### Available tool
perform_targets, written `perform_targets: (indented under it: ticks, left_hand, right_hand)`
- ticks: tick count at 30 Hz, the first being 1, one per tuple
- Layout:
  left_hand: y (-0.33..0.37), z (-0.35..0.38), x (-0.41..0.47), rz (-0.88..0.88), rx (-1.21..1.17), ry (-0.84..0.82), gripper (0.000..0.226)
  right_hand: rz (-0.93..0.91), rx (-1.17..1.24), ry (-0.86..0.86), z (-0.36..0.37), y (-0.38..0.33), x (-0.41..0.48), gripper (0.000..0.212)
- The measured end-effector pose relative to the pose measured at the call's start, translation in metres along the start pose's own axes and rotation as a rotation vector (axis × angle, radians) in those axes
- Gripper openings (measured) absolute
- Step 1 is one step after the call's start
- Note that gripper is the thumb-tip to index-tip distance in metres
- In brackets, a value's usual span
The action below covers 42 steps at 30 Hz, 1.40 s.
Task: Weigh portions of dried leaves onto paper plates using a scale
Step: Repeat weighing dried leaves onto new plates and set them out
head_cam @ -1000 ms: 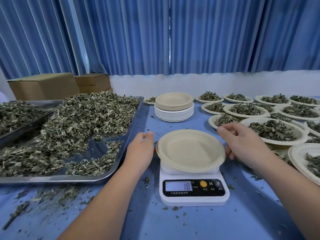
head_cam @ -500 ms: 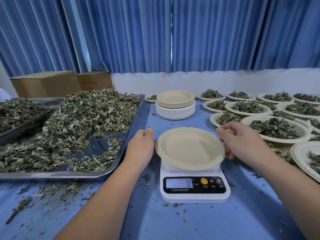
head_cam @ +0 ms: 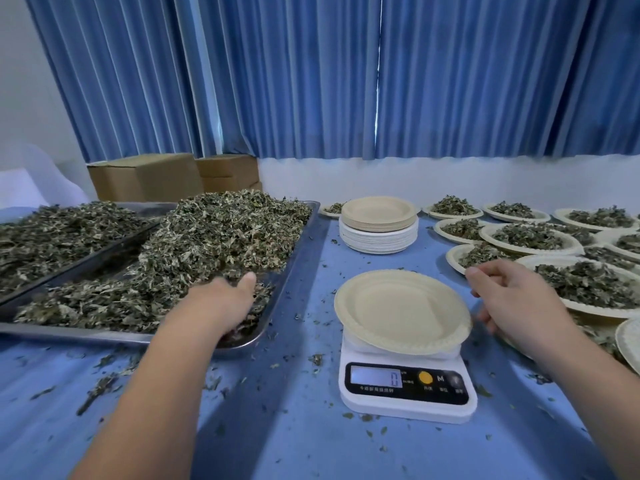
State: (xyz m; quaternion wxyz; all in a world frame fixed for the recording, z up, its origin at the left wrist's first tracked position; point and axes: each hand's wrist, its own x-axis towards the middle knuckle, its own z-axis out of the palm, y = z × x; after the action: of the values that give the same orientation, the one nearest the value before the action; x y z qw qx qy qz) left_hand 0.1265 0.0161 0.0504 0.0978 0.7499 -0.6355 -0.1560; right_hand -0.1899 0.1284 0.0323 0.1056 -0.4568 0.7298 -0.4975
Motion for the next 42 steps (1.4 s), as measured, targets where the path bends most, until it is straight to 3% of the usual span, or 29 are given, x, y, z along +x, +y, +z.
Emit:
perform_targets:
  ticks: [2, 5, 7, 9, 11, 13, 15, 17, 23, 26, 29, 33, 42]
  left_hand:
    - [-0.003, -0.001, -0.002, 0.037, -0.026, -0.08, 0.079]
    - [0.002, -0.021, -0.004, 0.052, -0.293, -0.085, 0.071]
    - [0.005, -0.035, 0.003, 0.037, -0.39, -0.065, 0.078]
    - [0.009, -0.032, 0.021, 0.105, -0.206, 0.062, 0.084]
    - [0.015, -0.019, 0.028, 0.302, -0.083, 0.137, 0.081]
    - [0.014, -0.003, 0.032, 0.458, -0.114, -0.035, 0.082]
    - [0.01, 0.007, 0.038, 0.405, -0.136, -0.278, 0.094]
    - [0.006, 0.009, 0.045, 0.324, -0.041, -0.382, 0.103]
    - [0.004, -0.01, 0.033, 0.481, 0.017, -0.251, 0.088]
    - [-0.007, -0.007, 0.021, 0.499, 0.227, -0.36, 0.094]
    - [-0.015, -0.004, 0.011, 0.474, 0.237, -0.448, 0.093]
    - [-0.025, 0.0, -0.004, 0.514, 0.271, -0.352, 0.098]
    - [-0.046, 0.01, -0.023, 0.72, 0.347, -0.007, 0.074]
  right_hand:
    - [-0.003, 0.008, 0.003, 0.0, 0.0, 0.0, 0.013]
    - [-0.006, 0.02, 0.004, -0.001, 0.001, 0.0, 0.012]
    - [-0.008, 0.018, -0.003, -0.001, 0.001, 0.0, 0.013]
    - [-0.016, 0.022, -0.001, -0.001, 0.001, 0.0, 0.014]
    - [-0.026, 0.021, 0.008, 0.0, 0.0, -0.001, 0.014]
    - [-0.037, 0.018, 0.014, -0.001, -0.001, -0.001, 0.014]
    - [-0.057, 0.015, 0.015, -0.001, -0.002, -0.002, 0.014]
    - [-0.073, 0.003, 0.007, -0.001, -0.003, -0.003, 0.013]
    - [-0.091, 0.008, -0.007, 0.0, -0.003, -0.003, 0.014]
    - [-0.093, 0.014, -0.01, 0.001, -0.004, -0.004, 0.013]
    - [-0.093, 0.011, -0.018, 0.0, -0.004, -0.004, 0.012]
    - [-0.096, 0.009, -0.021, -0.001, -0.001, -0.005, 0.01]
    - [-0.102, -0.008, -0.022, -0.001, -0.003, -0.006, 0.01]
